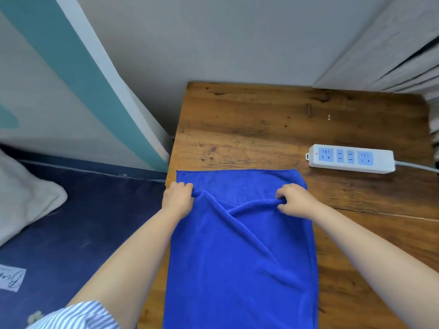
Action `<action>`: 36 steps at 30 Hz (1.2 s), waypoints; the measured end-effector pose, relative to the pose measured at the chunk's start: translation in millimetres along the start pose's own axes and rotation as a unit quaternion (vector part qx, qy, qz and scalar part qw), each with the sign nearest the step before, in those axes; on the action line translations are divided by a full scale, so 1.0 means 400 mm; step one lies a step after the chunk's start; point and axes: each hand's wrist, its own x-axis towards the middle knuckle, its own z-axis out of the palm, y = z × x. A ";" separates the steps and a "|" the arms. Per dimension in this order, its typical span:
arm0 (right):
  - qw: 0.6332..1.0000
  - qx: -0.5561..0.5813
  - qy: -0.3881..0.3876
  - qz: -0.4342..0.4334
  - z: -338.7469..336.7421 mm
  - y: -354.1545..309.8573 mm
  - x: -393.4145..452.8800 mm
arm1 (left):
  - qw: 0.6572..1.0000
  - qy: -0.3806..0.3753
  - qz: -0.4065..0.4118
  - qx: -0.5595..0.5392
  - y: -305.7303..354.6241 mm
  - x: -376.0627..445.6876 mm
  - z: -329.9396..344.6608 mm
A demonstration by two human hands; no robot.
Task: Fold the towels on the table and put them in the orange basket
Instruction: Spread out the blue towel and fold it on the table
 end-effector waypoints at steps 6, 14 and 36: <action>0.987 0.138 -0.077 -0.035 -0.100 0.020 -0.053 | 0.953 -0.109 0.055 -0.278 -0.050 -0.032 -0.081; 0.987 0.091 0.129 0.011 -0.135 0.034 -0.007 | 0.982 0.055 0.015 -0.180 -0.041 0.018 -0.115; 0.998 -0.059 0.022 -0.028 -0.156 0.060 0.020 | 0.993 0.008 0.054 -0.105 -0.092 0.047 -0.092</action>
